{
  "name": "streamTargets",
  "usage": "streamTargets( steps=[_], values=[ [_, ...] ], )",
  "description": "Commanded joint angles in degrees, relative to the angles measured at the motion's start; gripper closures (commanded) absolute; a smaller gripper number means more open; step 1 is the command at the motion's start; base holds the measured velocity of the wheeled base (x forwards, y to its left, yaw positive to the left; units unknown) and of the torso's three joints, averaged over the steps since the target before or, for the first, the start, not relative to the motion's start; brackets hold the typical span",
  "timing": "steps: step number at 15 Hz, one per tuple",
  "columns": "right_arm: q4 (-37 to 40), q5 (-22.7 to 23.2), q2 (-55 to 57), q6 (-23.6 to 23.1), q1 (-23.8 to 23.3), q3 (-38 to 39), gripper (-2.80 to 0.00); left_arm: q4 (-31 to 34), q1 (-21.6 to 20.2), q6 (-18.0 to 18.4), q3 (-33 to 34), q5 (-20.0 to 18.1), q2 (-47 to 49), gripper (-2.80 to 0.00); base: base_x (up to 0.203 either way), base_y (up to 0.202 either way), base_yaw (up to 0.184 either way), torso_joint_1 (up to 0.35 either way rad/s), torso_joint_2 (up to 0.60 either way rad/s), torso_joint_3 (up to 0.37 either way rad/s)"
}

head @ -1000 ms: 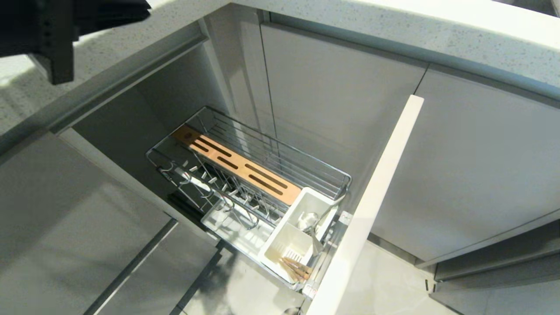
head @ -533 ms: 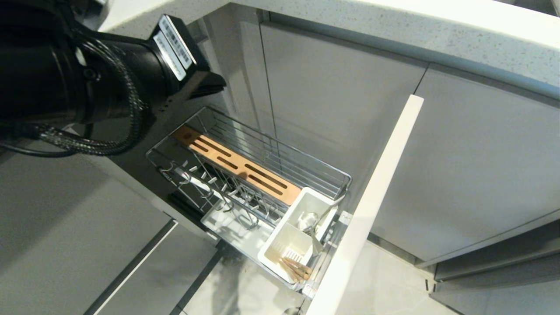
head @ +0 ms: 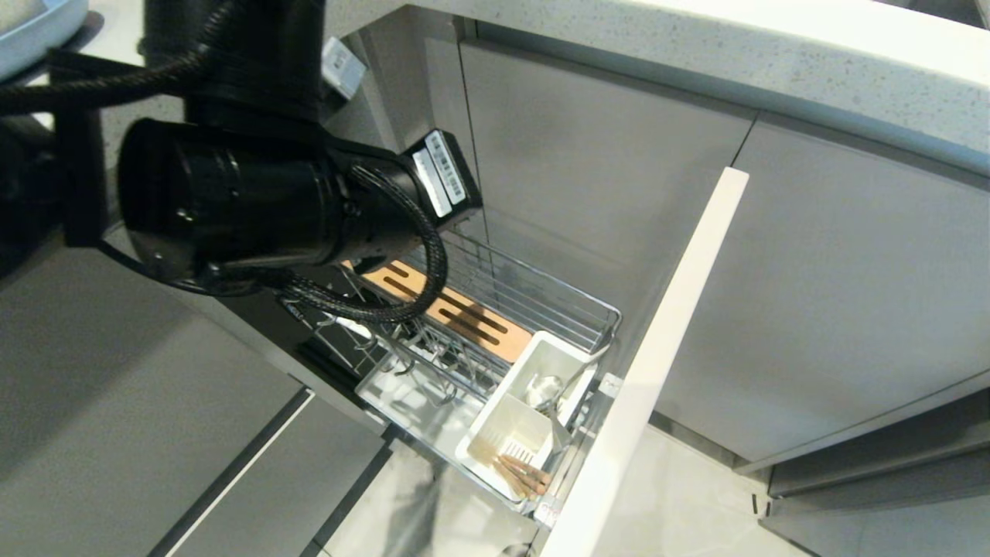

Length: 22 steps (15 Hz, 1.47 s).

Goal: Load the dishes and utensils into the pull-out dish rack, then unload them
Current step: Take the fork out of the cupboard

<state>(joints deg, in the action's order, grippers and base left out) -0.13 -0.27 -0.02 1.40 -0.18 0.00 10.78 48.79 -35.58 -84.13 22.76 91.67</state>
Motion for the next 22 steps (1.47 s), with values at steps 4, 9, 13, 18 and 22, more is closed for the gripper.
streamTargets(
  steps=[4,9,13,18,22],
  values=[
    [0.0,0.0,-0.2,0.0,0.0,0.1,0.0,-0.1,1.5,-0.4,0.0,3.1,9.4,-2.8,0.0,0.0,0.0,0.0,0.0,0.0],
    [0.0,0.0,-0.2,0.0,0.0,0.1,0.0,-0.2,2.1,-0.8,-0.6,3.1,13.6,-2.8,0.0,0.0,0.0,0.0,0.0,0.0],
    [0.0,0.0,-0.2,0.1,0.0,0.1,0.0,-0.1,2.9,-4.4,-1.6,-1.5,13.9,-2.8,0.0,0.0,0.0,0.0,0.0,0.0],
    [0.0,0.0,-0.2,0.1,0.0,0.1,0.0,2.7,3.2,-7.8,-3.0,-9.6,13.6,-2.8,0.0,0.0,0.0,0.0,0.0,0.0],
    [0.0,0.0,-0.2,0.1,0.0,0.1,0.0,8.3,5.7,-9.2,-5.3,-10.1,15.8,-2.8,0.0,0.0,0.0,0.0,0.0,0.0]
  ],
)
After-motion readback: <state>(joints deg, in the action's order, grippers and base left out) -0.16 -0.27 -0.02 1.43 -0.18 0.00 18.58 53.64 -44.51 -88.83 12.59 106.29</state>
